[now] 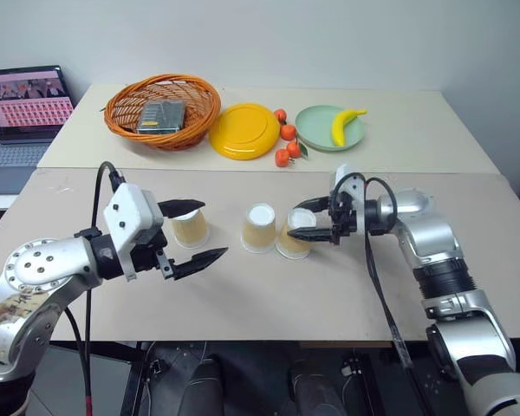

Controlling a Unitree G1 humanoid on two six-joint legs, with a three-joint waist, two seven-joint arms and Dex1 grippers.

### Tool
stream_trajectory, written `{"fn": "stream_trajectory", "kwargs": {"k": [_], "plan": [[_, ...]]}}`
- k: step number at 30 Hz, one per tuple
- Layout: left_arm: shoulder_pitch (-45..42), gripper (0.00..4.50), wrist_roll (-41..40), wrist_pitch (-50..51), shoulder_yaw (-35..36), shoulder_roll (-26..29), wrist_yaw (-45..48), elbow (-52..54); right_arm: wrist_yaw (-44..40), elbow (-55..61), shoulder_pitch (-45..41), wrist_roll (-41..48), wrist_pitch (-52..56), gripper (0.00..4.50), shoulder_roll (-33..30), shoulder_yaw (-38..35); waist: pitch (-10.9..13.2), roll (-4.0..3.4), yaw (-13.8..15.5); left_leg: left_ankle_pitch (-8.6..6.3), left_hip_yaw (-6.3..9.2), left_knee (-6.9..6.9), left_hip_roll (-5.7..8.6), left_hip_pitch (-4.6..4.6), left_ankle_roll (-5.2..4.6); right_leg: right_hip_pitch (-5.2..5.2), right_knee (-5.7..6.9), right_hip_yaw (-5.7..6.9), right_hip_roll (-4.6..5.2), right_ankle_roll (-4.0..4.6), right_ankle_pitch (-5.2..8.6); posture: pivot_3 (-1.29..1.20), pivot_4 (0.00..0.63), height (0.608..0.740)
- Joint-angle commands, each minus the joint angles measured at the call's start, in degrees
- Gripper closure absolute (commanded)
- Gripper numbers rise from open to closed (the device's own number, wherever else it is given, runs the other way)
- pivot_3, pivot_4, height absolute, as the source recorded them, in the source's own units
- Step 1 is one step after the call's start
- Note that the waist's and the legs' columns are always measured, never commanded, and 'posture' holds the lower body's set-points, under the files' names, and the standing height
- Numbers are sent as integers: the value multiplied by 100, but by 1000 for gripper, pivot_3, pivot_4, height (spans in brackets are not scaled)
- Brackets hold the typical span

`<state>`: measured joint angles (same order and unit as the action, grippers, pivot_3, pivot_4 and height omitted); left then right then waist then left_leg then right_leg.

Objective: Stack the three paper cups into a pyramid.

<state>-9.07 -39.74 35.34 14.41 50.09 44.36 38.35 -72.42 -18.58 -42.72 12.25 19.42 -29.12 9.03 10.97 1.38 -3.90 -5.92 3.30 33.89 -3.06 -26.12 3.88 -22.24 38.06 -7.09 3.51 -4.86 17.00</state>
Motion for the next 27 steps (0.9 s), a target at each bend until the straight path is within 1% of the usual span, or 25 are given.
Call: {"fn": "stream_trajectory", "kwargs": {"k": [1,5,11,15,18,20,22,25,27], "plan": [[-106,0,-39,3,97,90,-17,121,-104,423,-139,328,52,43,-78,-240,0,0,2,0,0,0,0,0,0,0,0,0,0,0,0,0,150,732],[-117,0,-77,16,133,106,5,68,-191,923,-312,773,257,43,-255,-588,0,0,5,0,1,0,0,0,0,0,1,0,0,0,0,0,150,732],[-120,0,-76,-23,105,62,-8,-1,-150,1364,-847,1303,905,43,-773,-1037,0,0,9,0,1,-1,-1,0,0,0,-1,1,0,0,0,0,150,732],[-40,0,-136,11,266,-36,-152,-55,-435,1376,-1027,1376,823,43,-1333,-1218,0,0,40,0,0,-2,-1,0,0,0,-3,2,0,0,1,0,150,732],[266,0,-186,43,686,-59,-247,-93,-763,1403,-993,1552,869,43,-1650,-1287,0,0,41,0,-2,-3,-1,-1,0,-1,-5,-1,1,0,1,0,150,732],[667,0,-162,50,1134,-97,-274,-144,-949,1285,-979,1560,775,43,-1810,-1274,0,0,-2,-1,-3,-4,-2,0,0,-4,-3,-2,1,1,1,0,150,732],[1030,0,-138,14,1483,-226,-324,-263,-1082,1135,-1039,1627,918,43,-1904,-1258,0,-1,-23,-1,-6,-5,-2,0,0,-6,-2,-4,1,2,1,0,150,732],[1517,0,65,-201,1710,-397,-294,-383,-1283,1048,-1089,1750,1099,43,-1985,-1227,0,0,-10,-1,-5,-2,-3,2,-1,-4,-1,-3,1,2,1,0,150,732],[1881,0,128,-291,1806,-612,-367,-307,-1400,961,-1104,1733,1108,43,-2036,-1162,0,0,-9,-1,-8,0,-1,2,0,-3,-3,-5,3,2,1,0,150,732]]}}
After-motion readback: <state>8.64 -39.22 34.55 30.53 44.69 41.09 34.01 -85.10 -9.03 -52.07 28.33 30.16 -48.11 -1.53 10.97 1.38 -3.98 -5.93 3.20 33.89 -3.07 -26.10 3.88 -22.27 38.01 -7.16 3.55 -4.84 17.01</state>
